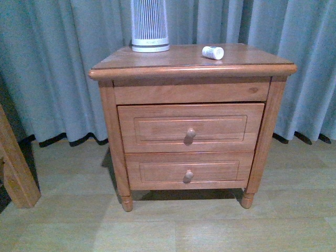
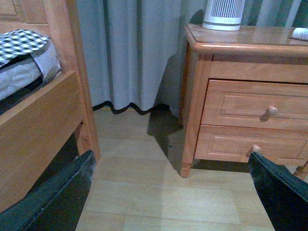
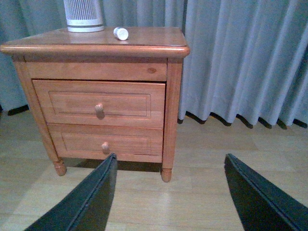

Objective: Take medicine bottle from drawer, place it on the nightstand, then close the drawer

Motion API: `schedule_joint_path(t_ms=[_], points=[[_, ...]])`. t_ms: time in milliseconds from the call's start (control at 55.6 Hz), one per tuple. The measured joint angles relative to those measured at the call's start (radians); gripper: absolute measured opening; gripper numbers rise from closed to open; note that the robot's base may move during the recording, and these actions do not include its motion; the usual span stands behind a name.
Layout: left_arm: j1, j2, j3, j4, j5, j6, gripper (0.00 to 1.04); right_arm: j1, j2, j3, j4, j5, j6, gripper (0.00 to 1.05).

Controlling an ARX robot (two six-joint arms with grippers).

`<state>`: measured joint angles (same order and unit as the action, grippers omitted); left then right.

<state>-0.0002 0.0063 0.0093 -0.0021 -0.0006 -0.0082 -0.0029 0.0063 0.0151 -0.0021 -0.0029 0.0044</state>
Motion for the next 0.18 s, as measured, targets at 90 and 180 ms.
schedule_joint_path(t_ms=[90, 180], points=[[0.000, 0.000, 0.000, 0.000, 0.000, 0.000, 0.98, 0.000, 0.000, 0.000, 0.000, 0.000, 0.000, 0.89], [0.000, 0.000, 0.000, 0.000, 0.000, 0.000, 0.98, 0.000, 0.000, 0.000, 0.000, 0.000, 0.000, 0.98]])
